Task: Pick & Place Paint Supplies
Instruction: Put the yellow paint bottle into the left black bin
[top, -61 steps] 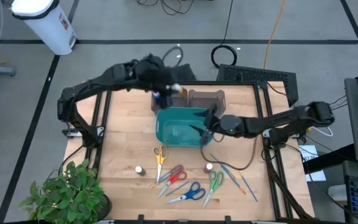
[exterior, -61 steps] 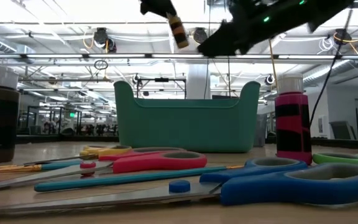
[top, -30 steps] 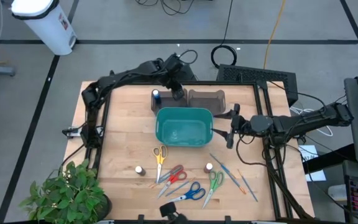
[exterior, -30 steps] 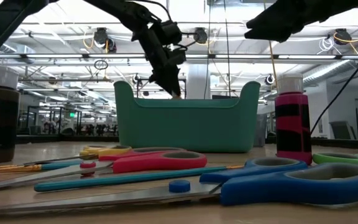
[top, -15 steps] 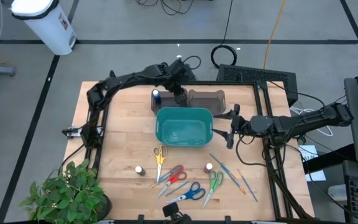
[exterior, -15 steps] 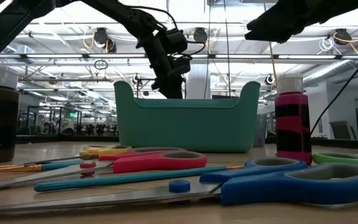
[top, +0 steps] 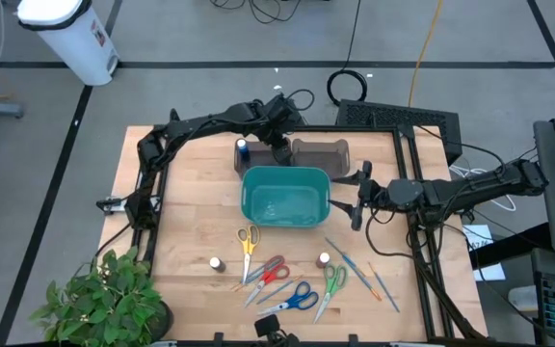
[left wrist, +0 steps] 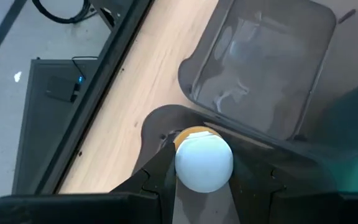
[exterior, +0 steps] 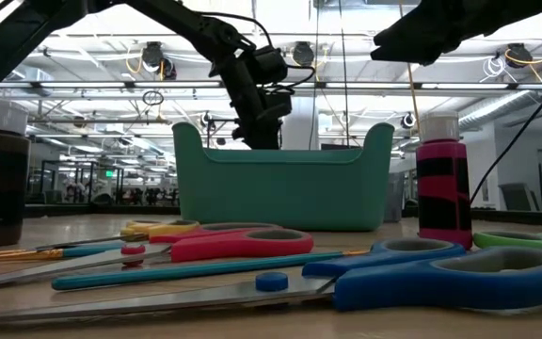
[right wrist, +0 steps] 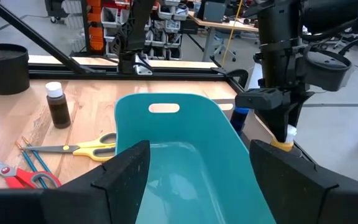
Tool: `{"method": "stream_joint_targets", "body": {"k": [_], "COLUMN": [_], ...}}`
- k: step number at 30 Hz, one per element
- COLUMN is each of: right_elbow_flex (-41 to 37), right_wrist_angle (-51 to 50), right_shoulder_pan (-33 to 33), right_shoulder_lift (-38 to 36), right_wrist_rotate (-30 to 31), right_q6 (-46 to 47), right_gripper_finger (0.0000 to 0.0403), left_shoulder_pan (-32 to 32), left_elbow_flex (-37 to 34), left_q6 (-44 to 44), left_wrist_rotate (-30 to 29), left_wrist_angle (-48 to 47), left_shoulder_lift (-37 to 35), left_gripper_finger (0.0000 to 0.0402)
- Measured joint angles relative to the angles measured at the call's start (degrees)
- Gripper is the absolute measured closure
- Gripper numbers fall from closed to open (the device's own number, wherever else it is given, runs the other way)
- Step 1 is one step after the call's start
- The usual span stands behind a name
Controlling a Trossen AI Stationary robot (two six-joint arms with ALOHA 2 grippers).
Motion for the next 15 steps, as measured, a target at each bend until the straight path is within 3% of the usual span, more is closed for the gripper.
{"method": "stream_joint_targets", "body": {"k": [15], "right_elbow_flex": [0.0], "right_wrist_angle": [0.5], "right_shoulder_pan": [0.0], "right_shoulder_lift": [0.0], "right_wrist_rotate": [0.0], "right_q6": [0.2], "right_gripper_finger": [0.0137], "left_shoulder_pan": [-0.3], "left_elbow_flex": [-4.8], "left_q6": [-1.3], "left_wrist_rotate": [-0.6], "left_wrist_angle": [2.7], "left_shoulder_lift": [-0.1], "left_gripper_finger": [0.0282]}}
